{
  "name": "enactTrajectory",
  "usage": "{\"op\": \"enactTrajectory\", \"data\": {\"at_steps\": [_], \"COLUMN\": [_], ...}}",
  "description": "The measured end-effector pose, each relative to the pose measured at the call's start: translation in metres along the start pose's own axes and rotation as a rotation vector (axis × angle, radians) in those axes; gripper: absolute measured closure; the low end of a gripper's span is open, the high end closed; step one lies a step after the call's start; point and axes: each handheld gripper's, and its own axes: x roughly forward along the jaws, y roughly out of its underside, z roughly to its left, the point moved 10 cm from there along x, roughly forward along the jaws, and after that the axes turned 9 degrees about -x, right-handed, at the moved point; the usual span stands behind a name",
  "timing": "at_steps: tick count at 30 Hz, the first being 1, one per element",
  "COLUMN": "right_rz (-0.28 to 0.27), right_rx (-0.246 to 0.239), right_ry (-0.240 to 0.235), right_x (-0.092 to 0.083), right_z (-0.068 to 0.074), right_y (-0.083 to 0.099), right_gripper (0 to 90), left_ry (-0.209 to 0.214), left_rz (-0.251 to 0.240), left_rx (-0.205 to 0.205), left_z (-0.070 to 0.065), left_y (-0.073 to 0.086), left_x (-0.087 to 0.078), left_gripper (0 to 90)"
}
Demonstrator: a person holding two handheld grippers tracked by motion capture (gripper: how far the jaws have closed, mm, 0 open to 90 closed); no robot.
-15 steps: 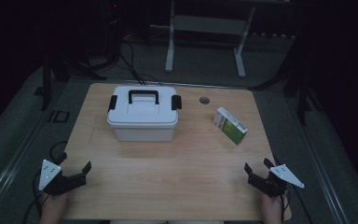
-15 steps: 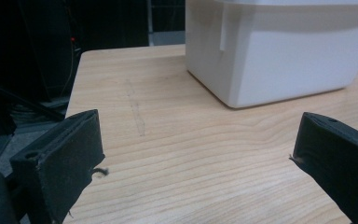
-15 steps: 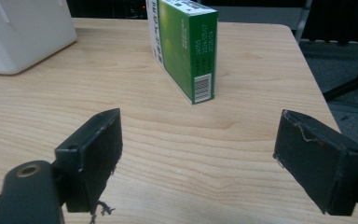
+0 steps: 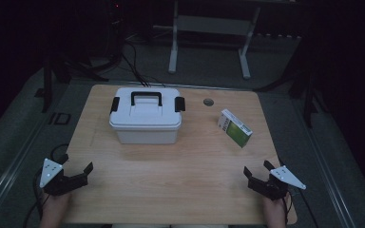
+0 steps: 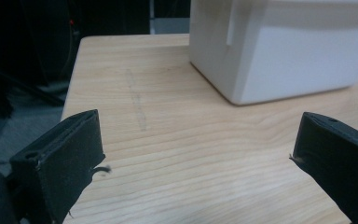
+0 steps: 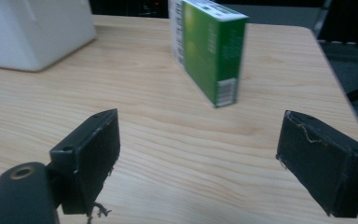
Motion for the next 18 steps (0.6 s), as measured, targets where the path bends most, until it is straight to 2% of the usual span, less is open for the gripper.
{"op": "enactTrajectory", "data": {"at_steps": [2, 3, 4, 5, 6, 9, 11, 14, 17, 18], "right_rz": [-0.021, -0.021, -0.032, -0.032, -0.040, -0.032, -0.028, -0.022, -0.021, -0.022], "right_rx": [-0.011, -0.011, -0.016, -0.016, -0.021, -0.033, -0.047, -0.062, -0.069, -0.077], "right_ry": [-0.017, -0.017, -0.036, -0.036, -0.055, -0.076, -0.091, -0.125, -0.134, -0.152], "right_x": [0.003, 0.003, 0.006, 0.006, 0.011, 0.016, 0.021, 0.032, 0.038, 0.044], "right_z": [0.008, 0.008, 0.013, 0.013, 0.019, 0.024, 0.029, 0.037, 0.041, 0.046], "right_y": [-0.009, -0.009, -0.015, -0.015, -0.020, -0.022, -0.024, -0.029, -0.032, -0.035], "right_gripper": [11.0, 11.0, 11.0, 11.0, 11.0, 11.0, 11.0, 11.0, 11.1, 11.0], "left_ry": [0.057, 0.057, 0.060, 0.052, 0.066, 0.067, 0.051, 0.049, 0.051, 0.044], "left_rz": [-0.001, -0.001, 0.001, -0.004, -0.006, -0.008, -0.002, 0.013, 0.019, 0.023], "left_rx": [-0.055, -0.055, -0.050, -0.039, -0.036, -0.031, -0.024, -0.007, -0.007, 0.002], "left_z": [-0.002, -0.002, -0.002, 0.000, 0.001, 0.002, 0.005, 0.007, 0.007, 0.007], "left_y": [-0.004, -0.004, -0.005, -0.006, -0.009, -0.011, -0.012, -0.015, -0.016, -0.018], "left_x": [0.000, 0.000, 0.001, 0.001, 0.001, 0.003, 0.006, 0.014, 0.019, 0.023], "left_gripper": [1.3, 1.3, 1.3, 1.3, 1.3, 1.3, 1.3, 1.3, 1.3, 1.3]}}
